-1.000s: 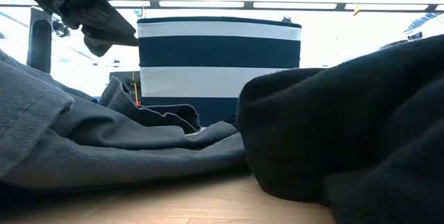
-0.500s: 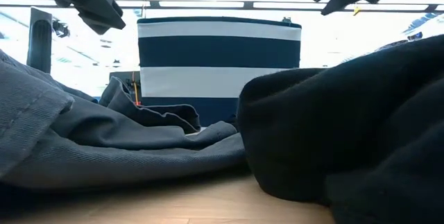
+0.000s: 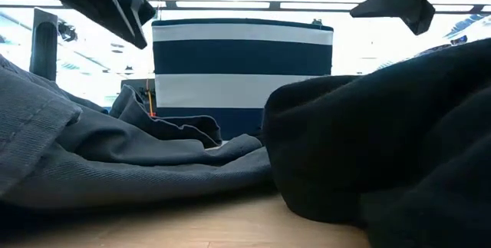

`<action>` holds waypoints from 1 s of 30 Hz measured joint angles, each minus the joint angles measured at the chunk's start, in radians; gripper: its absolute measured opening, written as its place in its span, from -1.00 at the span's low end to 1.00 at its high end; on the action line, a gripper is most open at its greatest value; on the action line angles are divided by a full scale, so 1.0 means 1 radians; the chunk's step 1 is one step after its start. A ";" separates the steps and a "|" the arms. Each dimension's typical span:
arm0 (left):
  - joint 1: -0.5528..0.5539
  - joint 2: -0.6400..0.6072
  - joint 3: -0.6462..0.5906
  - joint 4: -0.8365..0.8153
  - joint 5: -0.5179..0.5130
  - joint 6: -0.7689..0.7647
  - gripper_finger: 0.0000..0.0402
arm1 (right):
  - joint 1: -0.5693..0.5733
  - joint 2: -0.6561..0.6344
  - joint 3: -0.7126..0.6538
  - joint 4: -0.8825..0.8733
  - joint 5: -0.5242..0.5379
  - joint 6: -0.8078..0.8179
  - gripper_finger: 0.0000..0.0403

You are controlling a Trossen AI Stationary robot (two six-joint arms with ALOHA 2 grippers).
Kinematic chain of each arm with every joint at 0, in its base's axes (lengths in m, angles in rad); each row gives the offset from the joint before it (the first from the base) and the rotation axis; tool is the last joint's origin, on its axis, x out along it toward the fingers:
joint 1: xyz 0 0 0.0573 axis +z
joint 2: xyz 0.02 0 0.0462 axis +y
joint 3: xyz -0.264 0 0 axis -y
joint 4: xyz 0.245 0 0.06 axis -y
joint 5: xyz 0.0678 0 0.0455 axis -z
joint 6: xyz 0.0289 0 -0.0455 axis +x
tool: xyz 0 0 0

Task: Sort clothes
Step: Put the gray pants into the laundry organizer

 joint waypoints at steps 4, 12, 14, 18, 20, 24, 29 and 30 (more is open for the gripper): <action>0.000 0.100 0.096 -0.106 0.021 0.025 -0.36 | 0.019 0.042 -0.011 0.016 0.007 0.003 0.03; 0.003 0.234 0.232 -0.215 0.102 0.086 -0.36 | 0.028 0.085 -0.010 0.037 0.009 -0.004 0.03; 0.011 0.258 0.234 -0.215 0.120 0.093 -0.36 | 0.027 0.086 -0.010 0.037 0.009 -0.005 0.03; 0.035 0.298 0.234 -0.216 0.128 0.094 -0.36 | 0.028 0.085 -0.010 0.054 0.009 -0.023 0.03; 0.047 0.318 0.235 -0.214 0.152 0.098 -0.36 | 0.028 0.085 -0.010 0.070 0.009 -0.032 0.03; 0.067 0.353 0.236 -0.234 0.189 0.103 -0.36 | 0.027 0.085 -0.010 0.074 0.009 -0.033 0.03; 0.079 0.398 0.233 -0.277 0.198 0.103 -0.36 | 0.027 0.085 -0.010 0.086 0.008 -0.048 0.03; 0.081 0.407 0.233 -0.278 0.193 0.103 -0.36 | 0.027 0.085 -0.010 0.090 0.008 -0.052 0.03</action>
